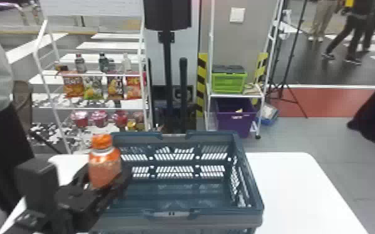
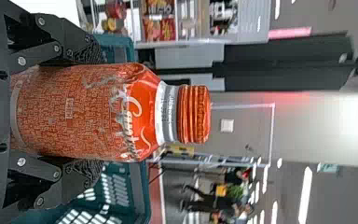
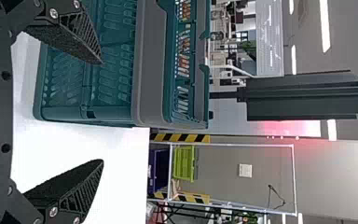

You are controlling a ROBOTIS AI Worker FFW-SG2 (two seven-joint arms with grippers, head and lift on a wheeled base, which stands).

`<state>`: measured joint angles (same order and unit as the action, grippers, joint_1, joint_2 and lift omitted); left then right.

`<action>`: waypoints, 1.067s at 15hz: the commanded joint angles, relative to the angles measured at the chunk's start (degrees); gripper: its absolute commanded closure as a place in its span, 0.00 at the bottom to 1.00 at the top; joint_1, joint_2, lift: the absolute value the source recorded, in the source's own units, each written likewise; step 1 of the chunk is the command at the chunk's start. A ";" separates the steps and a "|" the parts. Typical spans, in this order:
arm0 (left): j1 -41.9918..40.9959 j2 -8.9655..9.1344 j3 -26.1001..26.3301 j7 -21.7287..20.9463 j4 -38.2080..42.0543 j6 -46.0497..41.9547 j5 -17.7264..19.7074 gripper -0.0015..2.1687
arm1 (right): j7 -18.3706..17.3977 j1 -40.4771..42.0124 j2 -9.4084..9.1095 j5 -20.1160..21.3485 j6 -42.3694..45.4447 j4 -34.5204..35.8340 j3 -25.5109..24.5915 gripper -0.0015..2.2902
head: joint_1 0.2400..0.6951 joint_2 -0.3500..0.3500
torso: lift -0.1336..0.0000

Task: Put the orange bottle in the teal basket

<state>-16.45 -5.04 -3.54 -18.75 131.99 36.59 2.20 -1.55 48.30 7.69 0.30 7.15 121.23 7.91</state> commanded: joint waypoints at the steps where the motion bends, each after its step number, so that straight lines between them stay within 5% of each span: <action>1: 8.10 -4.27 4.33 -1.91 -5.08 5.73 -0.80 0.30 | -0.12 0.21 -0.48 0.32 -0.08 -0.38 0.00 0.06 | 0.57 0.50 | 1.00; 8: 31.04 -13.77 21.38 -15.88 -28.90 5.56 -2.82 0.30 | -1.09 0.65 -2.24 1.28 0.09 -1.43 -0.61 0.06 | 0.57 0.50 | 1.00; 11: 42.38 -14.73 29.20 -25.73 -40.76 8.37 -4.75 0.30 | -1.35 0.74 -2.86 1.55 0.09 -2.05 -1.05 0.06 | 0.57 0.50 | 1.00; 13: 48.18 -13.15 34.39 -29.77 -49.90 8.19 -8.18 0.30 | -1.35 0.74 -3.30 1.63 0.09 -2.31 -1.23 0.06 | 0.57 0.50 | 1.00; 16: 52.57 -6.21 34.74 -36.27 -63.97 4.50 -18.02 0.30 | -1.44 0.74 -3.91 1.99 0.27 -3.01 -1.32 0.06 | 0.57 0.50 | 1.00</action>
<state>34.32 -14.43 31.13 -54.14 74.30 42.92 -10.78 -2.97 49.08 4.10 2.00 7.30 118.58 6.60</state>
